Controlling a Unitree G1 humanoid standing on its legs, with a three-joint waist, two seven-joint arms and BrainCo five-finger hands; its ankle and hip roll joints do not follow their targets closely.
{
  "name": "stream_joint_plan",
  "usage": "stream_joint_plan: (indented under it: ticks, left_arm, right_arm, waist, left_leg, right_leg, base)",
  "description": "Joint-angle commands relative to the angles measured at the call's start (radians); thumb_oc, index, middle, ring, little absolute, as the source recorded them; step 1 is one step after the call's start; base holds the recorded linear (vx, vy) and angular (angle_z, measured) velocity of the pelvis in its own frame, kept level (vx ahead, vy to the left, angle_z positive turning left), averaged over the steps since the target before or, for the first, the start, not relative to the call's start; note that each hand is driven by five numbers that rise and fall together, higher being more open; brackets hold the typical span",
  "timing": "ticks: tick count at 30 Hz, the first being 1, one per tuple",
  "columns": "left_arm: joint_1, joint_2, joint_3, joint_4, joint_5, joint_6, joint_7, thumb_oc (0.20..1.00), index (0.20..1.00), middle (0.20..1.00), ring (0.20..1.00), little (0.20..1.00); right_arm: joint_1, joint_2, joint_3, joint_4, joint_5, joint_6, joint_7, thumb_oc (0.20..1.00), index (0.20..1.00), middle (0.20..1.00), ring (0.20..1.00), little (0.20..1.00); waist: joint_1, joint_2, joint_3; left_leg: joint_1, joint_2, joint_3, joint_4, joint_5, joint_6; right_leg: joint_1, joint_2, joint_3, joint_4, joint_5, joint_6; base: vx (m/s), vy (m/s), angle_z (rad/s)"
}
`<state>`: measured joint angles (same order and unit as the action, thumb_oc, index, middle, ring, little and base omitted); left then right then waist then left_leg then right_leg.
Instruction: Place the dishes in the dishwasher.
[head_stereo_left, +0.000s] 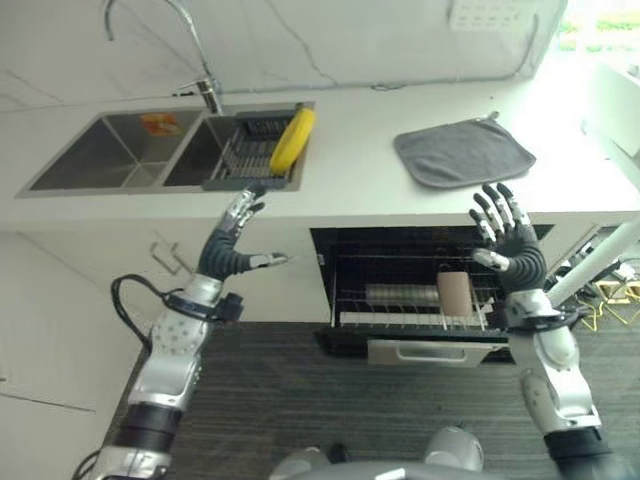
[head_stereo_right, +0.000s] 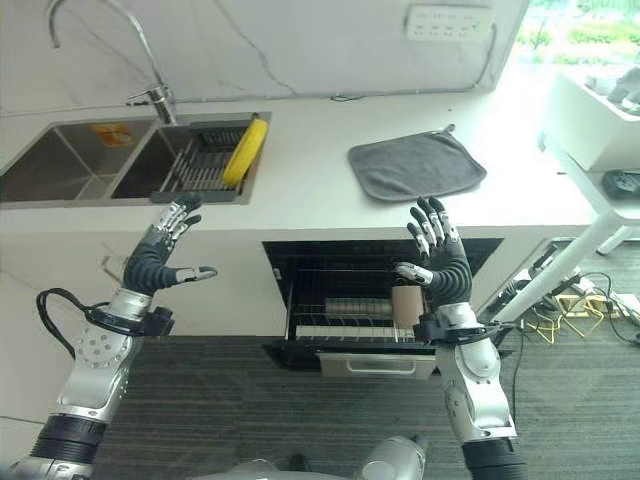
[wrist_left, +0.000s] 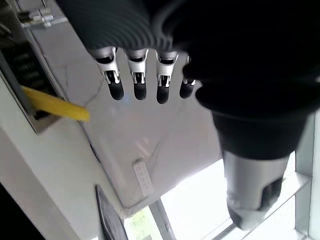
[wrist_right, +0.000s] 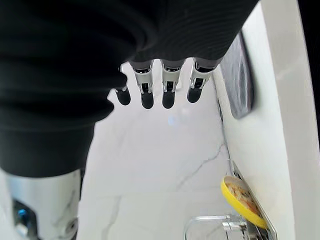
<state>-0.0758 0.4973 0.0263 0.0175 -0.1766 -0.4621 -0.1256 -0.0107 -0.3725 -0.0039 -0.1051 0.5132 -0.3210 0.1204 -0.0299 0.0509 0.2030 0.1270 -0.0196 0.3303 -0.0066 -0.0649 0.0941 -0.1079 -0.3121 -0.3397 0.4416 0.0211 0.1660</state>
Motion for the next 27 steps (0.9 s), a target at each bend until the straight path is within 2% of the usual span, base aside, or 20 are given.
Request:
stream_joint_plan:
  ticks: [1,3,6,10,11,12,13,15,17,18,19,20,23,24,26,27]
  left_arm:
    - [0.025,0.035,0.028,-0.094,-0.018,-0.050,-0.009,1.000,1.000,1.000,1.000,1.000]
    - [0.048,0.024,0.038,-0.110,-0.016,-0.052,-0.018,1.000,1.000,1.000,1.000,1.000]
    - [0.068,0.012,0.050,-0.108,-0.030,-0.052,-0.031,1.000,1.000,1.000,1.000,1.000]
    - [0.073,-0.001,0.052,-0.096,-0.053,-0.058,-0.029,1.000,1.000,1.000,1.000,1.000]
    - [0.073,-0.005,0.048,-0.092,-0.065,-0.058,-0.039,1.000,1.000,1.000,1.000,1.000]
    - [0.067,-0.011,0.043,-0.085,-0.065,-0.062,-0.056,1.000,1.000,1.000,1.000,1.000]
    - [0.063,-0.013,0.036,-0.080,-0.055,-0.063,-0.051,1.000,1.000,1.000,1.000,1.000]
    - [0.061,-0.010,0.034,-0.079,-0.061,-0.059,-0.041,1.000,1.000,1.000,1.000,1.000]
    - [0.058,-0.005,0.037,-0.081,-0.066,-0.047,-0.034,1.000,1.000,1.000,1.000,1.000]
    - [0.057,-0.004,0.038,-0.080,-0.062,-0.045,-0.035,1.000,1.000,1.000,1.000,1.000]
    - [0.053,0.001,0.038,-0.076,-0.035,-0.028,-0.035,1.000,1.000,1.000,1.000,1.000]
    - [0.049,0.003,0.035,-0.072,-0.027,-0.025,-0.033,1.000,1.000,1.000,1.000,1.000]
    - [0.027,0.025,0.001,-0.051,-0.008,-0.012,-0.020,1.000,1.000,1.000,1.000,1.000]
    - [0.025,0.025,-0.003,-0.051,-0.008,-0.011,-0.019,1.000,1.000,1.000,1.000,1.000]
    - [0.016,0.027,-0.006,-0.059,0.005,-0.007,-0.007,1.000,1.000,1.000,1.000,1.000]
    - [0.015,0.030,-0.003,-0.059,0.003,-0.005,-0.008,1.000,1.000,1.000,1.000,1.000]
  right_arm:
    - [-0.059,-0.015,-0.043,-0.032,0.034,-0.066,0.012,1.000,1.000,1.000,1.000,1.000]
    - [-0.058,-0.017,-0.047,-0.026,0.037,-0.081,0.011,1.000,1.000,1.000,1.000,1.000]
    - [-0.058,-0.022,-0.051,-0.024,0.043,-0.078,0.020,1.000,1.000,1.000,1.000,1.000]
    - [-0.047,-0.038,-0.057,-0.031,0.027,-0.079,0.020,1.000,1.000,1.000,1.000,1.000]
    - [-0.045,-0.048,-0.070,-0.027,0.029,-0.076,0.014,1.000,1.000,1.000,1.000,1.000]
    - [-0.047,-0.052,-0.086,-0.020,0.042,-0.074,0.005,1.000,1.000,1.000,1.000,1.000]
    - [-0.053,-0.049,-0.090,-0.013,0.044,-0.076,0.003,1.000,1.000,1.000,1.000,1.000]
    - [-0.056,-0.050,-0.088,-0.006,0.041,-0.079,0.009,1.000,1.000,1.000,1.000,1.000]
    - [-0.054,-0.062,-0.080,-0.005,0.039,-0.085,0.011,1.000,1.000,1.000,1.000,1.000]
    - [-0.052,-0.065,-0.080,-0.006,0.041,-0.086,0.011,1.000,1.000,1.000,1.000,1.000]
    - [-0.047,-0.072,-0.084,-0.007,0.048,-0.087,0.010,1.000,1.000,1.000,1.000,1.000]
    - [-0.046,-0.075,-0.085,-0.009,0.051,-0.088,0.006,1.000,1.000,1.000,1.000,1.000]
    - [-0.033,-0.078,-0.095,-0.007,0.070,-0.094,-0.018,1.000,1.000,1.000,1.000,1.000]
    - [-0.032,-0.075,-0.094,-0.006,0.072,-0.094,-0.020,1.000,1.000,1.000,1.000,1.000]
    - [-0.029,-0.057,-0.091,-0.010,0.050,-0.094,-0.026,1.000,1.000,1.000,1.000,1.000]
    - [-0.027,-0.055,-0.092,-0.011,0.044,-0.095,-0.026,1.000,1.000,1.000,1.000,1.000]
  waist:
    - [0.033,-0.017,-0.057]
    - [0.036,-0.028,-0.059]
    - [0.039,-0.029,-0.071]
    - [0.028,-0.031,-0.073]
    - [0.027,-0.038,-0.068]
    - [0.020,-0.045,-0.067]
    - [0.016,-0.047,-0.065]
    - [0.014,-0.048,-0.066]
    - [0.006,-0.048,-0.071]
    - [0.004,-0.048,-0.073]
    - [-0.007,-0.045,-0.080]
    - [-0.012,-0.043,-0.077]
    - [-0.031,-0.023,-0.076]
    - [-0.030,-0.021,-0.076]
    - [-0.019,-0.013,-0.075]
    - [-0.018,-0.012,-0.075]
  left_leg:
    - [0.046,0.030,-0.015,-0.074,0.037,-0.081]
    - [0.037,0.011,-0.042,-0.073,0.040,-0.079]
    - [0.032,0.019,-0.040,-0.070,0.056,-0.097]
    - [0.011,-0.009,-0.021,0.007,0.023,-0.102]
    - [-0.014,-0.007,-0.006,0.067,0.008,-0.111]
    - [-0.028,0.031,0.014,0.096,0.011,-0.125]
    - [-0.020,0.076,0.010,0.091,0.022,-0.144]
    - [-0.014,0.110,0.001,0.080,0.039,-0.157]
    - [-0.012,0.166,-0.008,0.063,0.074,-0.177]
    - [-0.012,0.177,-0.008,0.059,0.079,-0.180]
    - [0.001,0.206,-0.006,0.052,0.077,-0.195]
    - [0.001,0.212,0.019,0.052,0.088,-0.190]
    - [0.034,0.212,0.043,-0.009,0.101,-0.195]
    - [0.036,0.208,0.039,-0.018,0.103,-0.193]
    - [0.042,0.160,-0.013,-0.065,0.104,-0.171]
    - [0.042,0.151,-0.020,-0.069,0.100,-0.164]
  right_leg:
    - [0.128,0.147,-0.071,-0.180,0.008,-0.012]
    - [0.149,0.195,-0.047,-0.221,-0.002,-0.023]
    - [0.208,0.231,-0.040,-0.326,-0.048,-0.061]
    - [0.233,0.238,-0.027,-0.388,-0.055,-0.076]
    - [0.247,0.229,-0.030,-0.402,-0.046,-0.080]
    - [0.247,0.218,-0.033,-0.406,-0.036,-0.084]
    - [0.247,0.211,-0.025,-0.400,-0.039,-0.084]
    - [0.244,0.204,-0.015,-0.392,-0.044,-0.087]
    - [0.236,0.185,-0.001,-0.385,-0.046,-0.089]
    - [0.234,0.179,0.000,-0.382,-0.047,-0.088]
    - [0.236,0.162,0.005,-0.372,-0.064,-0.080]
    - [0.229,0.155,-0.011,-0.368,-0.054,-0.083]
    - [0.230,0.111,-0.038,-0.332,-0.064,-0.058]
    - [0.232,0.106,-0.039,-0.331,-0.062,-0.054]
    - [0.221,0.080,-0.022,-0.305,-0.048,-0.025]
    - [0.218,0.075,-0.018,-0.299,-0.041,-0.017]
  base:
    - [-0.01,0.025,-0.03]
    - [0.02,-0.029,-0.11]
    - [0.02,-0.092,0.06]
    - [0.01,-0.060,-0.02]
    - [-0.03,0.038,0.05]
    - [-0.01,0.149,0.13]
    - [0.01,0.232,0.10]
    - [0.05,0.241,0.03]
    - [0.04,0.304,-0.03]
    - [0.09,0.377,-0.12]
    - [0.04,0.317,-0.10]
    - [0.04,0.386,-0.05]
    - [0.05,0.401,0.08]
    - [0.09,0.407,0.23]
    - [0.10,0.371,0.15]
    - [0.08,0.322,0.14]
